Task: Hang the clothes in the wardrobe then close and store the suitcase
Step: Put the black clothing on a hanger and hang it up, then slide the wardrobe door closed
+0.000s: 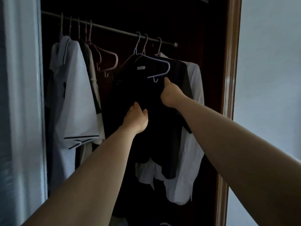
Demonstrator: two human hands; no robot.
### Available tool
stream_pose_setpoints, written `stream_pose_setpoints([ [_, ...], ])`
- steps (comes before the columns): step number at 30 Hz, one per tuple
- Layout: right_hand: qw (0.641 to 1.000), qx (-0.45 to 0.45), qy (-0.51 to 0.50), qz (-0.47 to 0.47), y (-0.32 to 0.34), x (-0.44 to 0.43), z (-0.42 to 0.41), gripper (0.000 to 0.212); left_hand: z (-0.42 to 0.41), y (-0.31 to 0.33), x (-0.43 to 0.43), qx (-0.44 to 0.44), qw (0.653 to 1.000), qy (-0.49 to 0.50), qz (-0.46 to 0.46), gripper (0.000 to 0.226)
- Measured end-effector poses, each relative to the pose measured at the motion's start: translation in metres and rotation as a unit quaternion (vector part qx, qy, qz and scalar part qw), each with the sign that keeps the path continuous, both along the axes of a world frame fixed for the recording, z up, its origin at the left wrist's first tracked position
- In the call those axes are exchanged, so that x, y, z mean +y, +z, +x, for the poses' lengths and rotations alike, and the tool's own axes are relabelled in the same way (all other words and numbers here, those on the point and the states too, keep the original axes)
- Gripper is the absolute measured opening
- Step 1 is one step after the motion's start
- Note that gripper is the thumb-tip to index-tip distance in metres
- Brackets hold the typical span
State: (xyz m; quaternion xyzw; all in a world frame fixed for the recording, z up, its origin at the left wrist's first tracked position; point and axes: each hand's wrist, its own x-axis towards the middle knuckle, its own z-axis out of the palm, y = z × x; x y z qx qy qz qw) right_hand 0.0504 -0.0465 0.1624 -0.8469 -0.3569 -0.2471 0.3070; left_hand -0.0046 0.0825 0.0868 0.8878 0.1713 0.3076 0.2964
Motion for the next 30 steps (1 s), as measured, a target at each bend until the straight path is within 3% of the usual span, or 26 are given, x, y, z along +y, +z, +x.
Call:
stream_pose_setpoints([
  [4, 0.998, 0.006, 0.042, 0.036, -0.028, -0.002, -0.024, 0.032, -0.053, -0.019, -0.021, -0.125, 0.985, 0.047, 0.11, 0.046],
  [7, 0.995, 0.037, 0.083, 0.039, -0.044, 0.007, -0.051, 0.034, -0.098, -0.025, -0.028, -0.225, 0.948, 0.097, 0.202, 0.036],
  [10, 0.994, 0.02, 0.107, 0.004, -0.048, 0.02, -0.081, 0.033, -0.134, -0.023, -0.017, -0.267, 0.921, 0.172, 0.226, 0.043],
  [14, 0.982, 0.055, 0.171, 0.05, -0.049, 0.039, -0.118, 0.04, -0.183, -0.016, 0.013, -0.272, 0.901, 0.263, 0.211, 0.056],
  [20, 0.964, 0.13, 0.23, 0.027, -0.06, 0.07, -0.166, 0.028, -0.24, 0.002, 0.054, -0.236, 0.923, 0.296, 0.072, 0.061],
  [24, 0.948, 0.185, 0.251, 0.065, -0.085, 0.097, -0.189, 0.025, -0.266, -0.001, 0.083, -0.186, 0.948, 0.257, 0.008, 0.061],
  [30, 0.937, 0.213, 0.267, 0.08, -0.122, 0.13, -0.213, 0.034, -0.283, -0.013, 0.102, -0.211, 0.965, 0.154, 0.025, 0.043],
])
